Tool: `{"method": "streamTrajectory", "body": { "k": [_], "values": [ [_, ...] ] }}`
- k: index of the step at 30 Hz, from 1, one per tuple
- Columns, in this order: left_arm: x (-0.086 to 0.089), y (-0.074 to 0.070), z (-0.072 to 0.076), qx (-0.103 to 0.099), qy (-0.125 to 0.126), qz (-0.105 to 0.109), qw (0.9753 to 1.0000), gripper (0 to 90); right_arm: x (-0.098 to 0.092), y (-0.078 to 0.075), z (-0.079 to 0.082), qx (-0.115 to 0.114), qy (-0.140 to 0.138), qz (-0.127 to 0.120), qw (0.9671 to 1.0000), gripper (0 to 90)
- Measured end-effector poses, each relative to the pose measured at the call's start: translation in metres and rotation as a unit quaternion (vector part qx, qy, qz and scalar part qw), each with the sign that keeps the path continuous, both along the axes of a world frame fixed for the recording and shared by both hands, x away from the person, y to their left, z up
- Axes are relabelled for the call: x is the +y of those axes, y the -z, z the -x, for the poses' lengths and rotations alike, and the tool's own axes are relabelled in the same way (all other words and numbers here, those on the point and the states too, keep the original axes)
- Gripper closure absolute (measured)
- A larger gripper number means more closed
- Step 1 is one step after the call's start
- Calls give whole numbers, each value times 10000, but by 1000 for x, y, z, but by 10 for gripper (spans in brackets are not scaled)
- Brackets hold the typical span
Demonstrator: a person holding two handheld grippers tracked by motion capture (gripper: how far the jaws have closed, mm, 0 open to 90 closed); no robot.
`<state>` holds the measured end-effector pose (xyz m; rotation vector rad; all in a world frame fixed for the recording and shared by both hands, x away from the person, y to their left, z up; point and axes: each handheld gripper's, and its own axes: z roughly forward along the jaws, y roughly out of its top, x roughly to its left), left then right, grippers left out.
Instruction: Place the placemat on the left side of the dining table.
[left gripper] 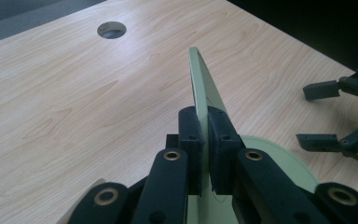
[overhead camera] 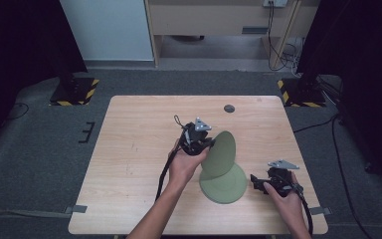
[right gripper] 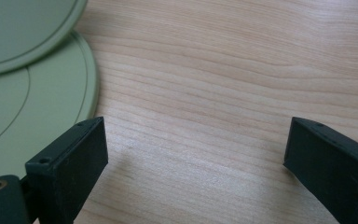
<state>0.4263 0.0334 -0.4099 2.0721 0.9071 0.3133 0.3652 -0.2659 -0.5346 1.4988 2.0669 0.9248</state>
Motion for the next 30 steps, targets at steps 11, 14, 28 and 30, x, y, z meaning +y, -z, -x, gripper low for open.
{"method": "streamTrajectory", "body": {
  "k": [11,14,28,30],
  "values": [
    [3,-14,-1,-115,-36,197,9997,855,-1,3,-2,22,88,56,9999,55],
    [6,-18,-4,-169,-122,249,9995,855,0,3,-2,9,76,102,9999,55],
    [27,-33,-14,-191,-494,480,9974,855,2,4,-3,-1,45,227,9997,40],
    [31,-37,-16,-227,-540,457,9972,855,2,4,-3,5,29,241,9997,35]
  ]
}}
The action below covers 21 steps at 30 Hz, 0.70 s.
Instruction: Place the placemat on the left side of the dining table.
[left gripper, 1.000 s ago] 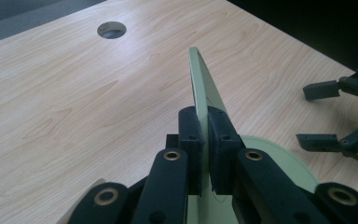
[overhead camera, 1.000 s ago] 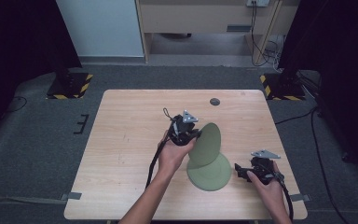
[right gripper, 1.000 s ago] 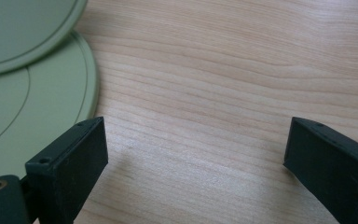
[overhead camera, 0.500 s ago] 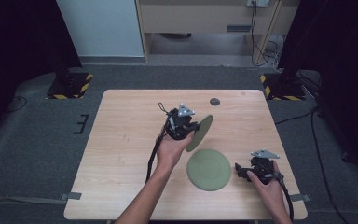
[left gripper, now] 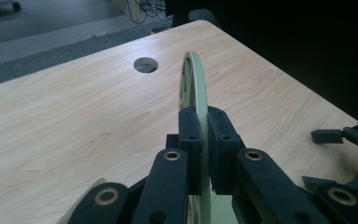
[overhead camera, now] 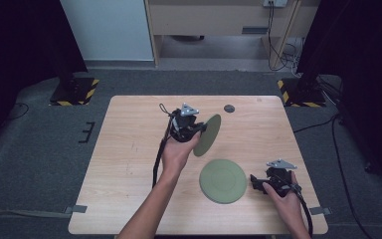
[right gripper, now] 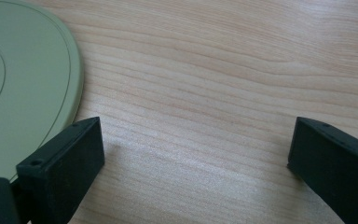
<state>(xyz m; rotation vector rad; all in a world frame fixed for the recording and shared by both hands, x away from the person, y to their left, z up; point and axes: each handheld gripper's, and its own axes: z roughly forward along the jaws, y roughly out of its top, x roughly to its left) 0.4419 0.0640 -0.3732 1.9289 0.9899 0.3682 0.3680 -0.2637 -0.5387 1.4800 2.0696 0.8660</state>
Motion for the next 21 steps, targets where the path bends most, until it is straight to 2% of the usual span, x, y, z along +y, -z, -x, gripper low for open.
{"method": "streamTrajectory", "body": {
  "k": [7,21],
  "values": [
    [15,-9,-1,-62,-139,-71,9999,855,0,0,0,2,-7,2,10000,33],
    [46,-12,-2,-35,-341,-122,9993,855,0,0,0,3,-4,4,10000,32]
  ]
}}
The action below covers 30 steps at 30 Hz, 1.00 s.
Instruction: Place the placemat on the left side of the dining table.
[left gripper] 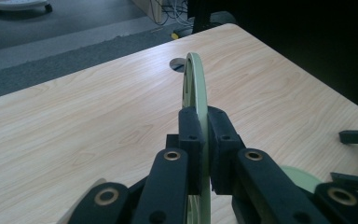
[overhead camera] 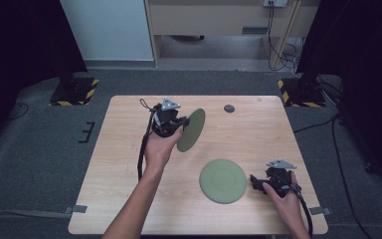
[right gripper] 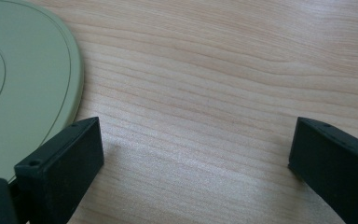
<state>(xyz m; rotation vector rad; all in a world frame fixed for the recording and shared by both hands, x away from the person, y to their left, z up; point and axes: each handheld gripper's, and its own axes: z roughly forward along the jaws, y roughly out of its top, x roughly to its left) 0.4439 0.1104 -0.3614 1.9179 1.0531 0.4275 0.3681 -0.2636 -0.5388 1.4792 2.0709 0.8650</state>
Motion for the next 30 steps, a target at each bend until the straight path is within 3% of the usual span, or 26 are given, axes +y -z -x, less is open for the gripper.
{"method": "streamTrajectory", "body": {
  "k": [16,30],
  "values": [
    [37,9,3,69,-230,43,9997,855,0,0,0,12,3,-1,10000,25],
    [59,31,6,233,-375,85,9990,855,0,0,0,10,-11,4,10000,24]
  ]
}}
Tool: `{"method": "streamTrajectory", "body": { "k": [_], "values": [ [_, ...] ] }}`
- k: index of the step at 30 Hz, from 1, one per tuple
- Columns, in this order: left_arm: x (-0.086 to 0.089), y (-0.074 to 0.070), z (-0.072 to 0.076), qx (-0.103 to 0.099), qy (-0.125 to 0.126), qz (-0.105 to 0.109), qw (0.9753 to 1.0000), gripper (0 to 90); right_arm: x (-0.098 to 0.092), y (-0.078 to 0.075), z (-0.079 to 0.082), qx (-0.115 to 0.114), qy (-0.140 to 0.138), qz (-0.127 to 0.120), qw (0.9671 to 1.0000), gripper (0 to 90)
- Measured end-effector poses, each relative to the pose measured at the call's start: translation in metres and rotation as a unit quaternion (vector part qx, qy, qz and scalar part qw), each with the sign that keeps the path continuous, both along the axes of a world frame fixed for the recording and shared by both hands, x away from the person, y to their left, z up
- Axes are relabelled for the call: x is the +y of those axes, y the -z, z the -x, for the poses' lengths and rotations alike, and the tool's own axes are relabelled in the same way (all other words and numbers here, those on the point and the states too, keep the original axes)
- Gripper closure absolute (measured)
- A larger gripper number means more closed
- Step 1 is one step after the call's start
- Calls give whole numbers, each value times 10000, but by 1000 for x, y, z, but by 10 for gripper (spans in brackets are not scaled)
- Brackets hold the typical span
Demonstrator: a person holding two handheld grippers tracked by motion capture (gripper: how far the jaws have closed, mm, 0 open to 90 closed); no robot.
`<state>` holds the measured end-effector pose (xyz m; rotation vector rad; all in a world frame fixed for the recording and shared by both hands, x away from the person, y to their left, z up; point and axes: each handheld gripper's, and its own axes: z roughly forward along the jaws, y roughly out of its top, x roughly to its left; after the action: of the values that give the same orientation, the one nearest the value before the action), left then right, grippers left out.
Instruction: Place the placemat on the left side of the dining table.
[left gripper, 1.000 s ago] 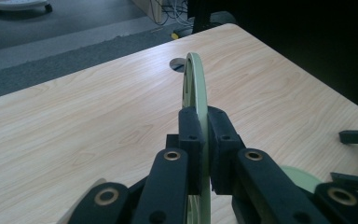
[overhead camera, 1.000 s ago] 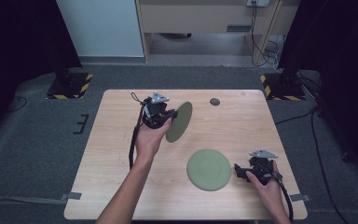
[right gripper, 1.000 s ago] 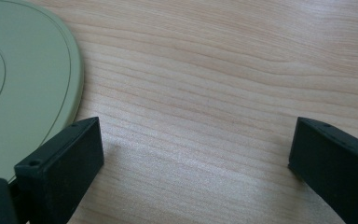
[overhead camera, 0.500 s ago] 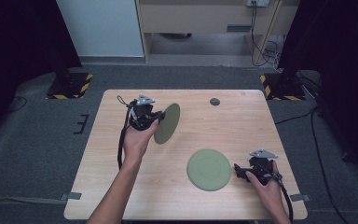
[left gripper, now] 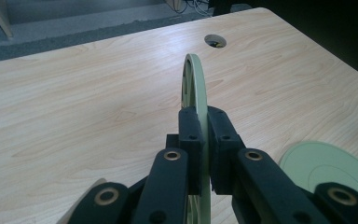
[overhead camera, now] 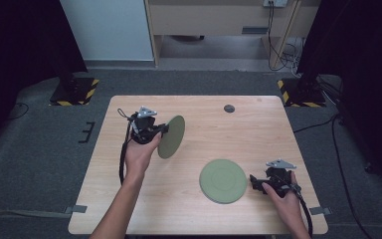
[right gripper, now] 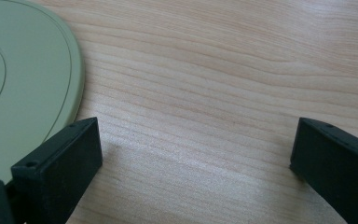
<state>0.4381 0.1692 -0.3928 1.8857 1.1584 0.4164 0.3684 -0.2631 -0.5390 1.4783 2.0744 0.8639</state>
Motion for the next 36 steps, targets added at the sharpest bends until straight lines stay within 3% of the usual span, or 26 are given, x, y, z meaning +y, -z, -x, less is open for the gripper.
{"method": "streamTrajectory", "body": {
  "k": [18,36],
  "values": [
    [27,14,0,104,-235,37,9997,855,0,0,0,1,1,0,10000,23],
    [58,19,1,154,-541,10,9984,854,0,0,0,3,11,0,10000,22]
  ]
}}
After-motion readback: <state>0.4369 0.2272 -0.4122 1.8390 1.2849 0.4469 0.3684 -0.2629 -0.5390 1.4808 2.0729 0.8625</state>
